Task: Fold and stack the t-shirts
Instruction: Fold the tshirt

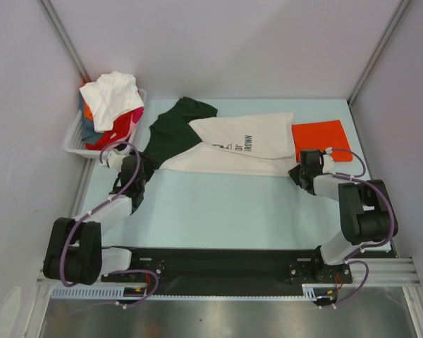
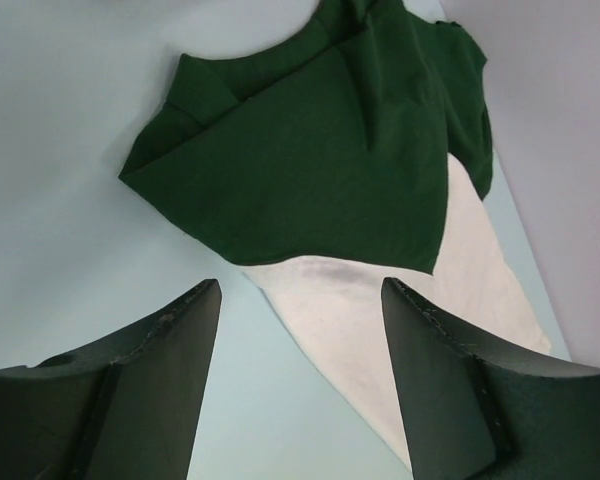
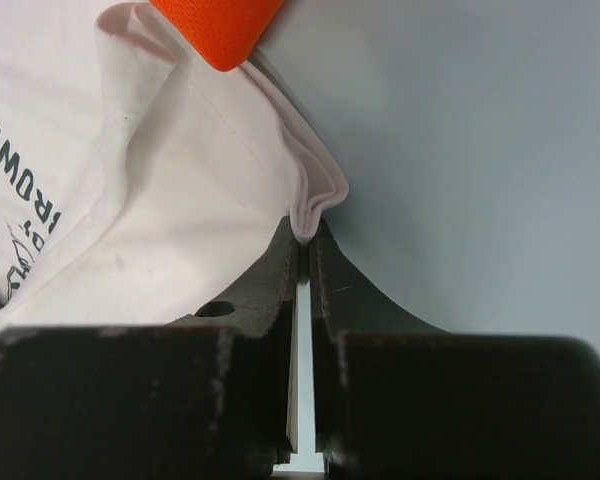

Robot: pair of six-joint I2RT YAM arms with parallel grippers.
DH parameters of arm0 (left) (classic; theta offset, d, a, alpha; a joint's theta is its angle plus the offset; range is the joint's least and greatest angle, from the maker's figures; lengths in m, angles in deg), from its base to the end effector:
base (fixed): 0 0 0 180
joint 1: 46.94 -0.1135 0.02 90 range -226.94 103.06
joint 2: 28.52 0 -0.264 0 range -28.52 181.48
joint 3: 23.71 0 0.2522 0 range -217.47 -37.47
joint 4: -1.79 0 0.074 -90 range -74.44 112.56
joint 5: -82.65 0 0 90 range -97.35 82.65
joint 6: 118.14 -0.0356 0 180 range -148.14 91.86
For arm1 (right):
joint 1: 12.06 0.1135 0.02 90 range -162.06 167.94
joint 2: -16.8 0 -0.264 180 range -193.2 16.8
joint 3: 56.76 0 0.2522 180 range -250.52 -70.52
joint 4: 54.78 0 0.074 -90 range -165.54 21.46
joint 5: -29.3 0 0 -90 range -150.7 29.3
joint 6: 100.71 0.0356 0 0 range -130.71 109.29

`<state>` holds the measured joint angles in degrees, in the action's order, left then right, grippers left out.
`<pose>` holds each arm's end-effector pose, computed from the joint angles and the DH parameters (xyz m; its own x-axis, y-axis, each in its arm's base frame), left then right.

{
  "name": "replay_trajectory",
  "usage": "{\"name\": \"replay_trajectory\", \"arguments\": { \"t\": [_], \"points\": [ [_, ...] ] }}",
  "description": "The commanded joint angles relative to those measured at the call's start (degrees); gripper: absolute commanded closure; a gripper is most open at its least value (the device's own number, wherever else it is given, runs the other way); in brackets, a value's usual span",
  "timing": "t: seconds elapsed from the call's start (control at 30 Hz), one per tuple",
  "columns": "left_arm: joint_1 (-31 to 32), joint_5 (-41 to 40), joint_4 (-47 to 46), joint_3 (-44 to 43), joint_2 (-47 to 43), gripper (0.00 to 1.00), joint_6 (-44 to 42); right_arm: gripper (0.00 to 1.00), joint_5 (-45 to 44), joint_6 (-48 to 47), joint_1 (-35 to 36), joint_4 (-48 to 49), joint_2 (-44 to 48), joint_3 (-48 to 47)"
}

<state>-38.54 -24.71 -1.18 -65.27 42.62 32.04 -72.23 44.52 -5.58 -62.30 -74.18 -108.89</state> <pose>0.2494 -0.0261 0.1905 -0.1124 -0.8205 -0.5606 -0.4463 0.5457 -0.7092 0.2950 0.0263 0.1405 -0.3884 0.7659 -0.5123 0.6059 0.6312 0.4843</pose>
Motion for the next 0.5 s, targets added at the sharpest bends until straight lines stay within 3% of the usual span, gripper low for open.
{"name": "replay_trajectory", "arguments": {
  "t": [0.0, 0.2, 0.47],
  "points": [
    [0.30, -1.44, -5.06, 0.98, 2.78, 0.29, 3.62, 1.00, -1.04, -1.34, -0.33, 1.23, 1.59, 1.01],
    [0.21, -3.20, -4.98, 0.90, 8.66, 0.29, 6.17, 1.00, -1.30, -1.87, -0.33, 1.93, 3.09, 1.98],
    [-1.28, -1.18, -10.33, 0.20, 18.33, 0.41, 10.83, 1.00, -1.57, -1.61, -0.33, 2.72, 3.88, 2.86]
  ]
}}
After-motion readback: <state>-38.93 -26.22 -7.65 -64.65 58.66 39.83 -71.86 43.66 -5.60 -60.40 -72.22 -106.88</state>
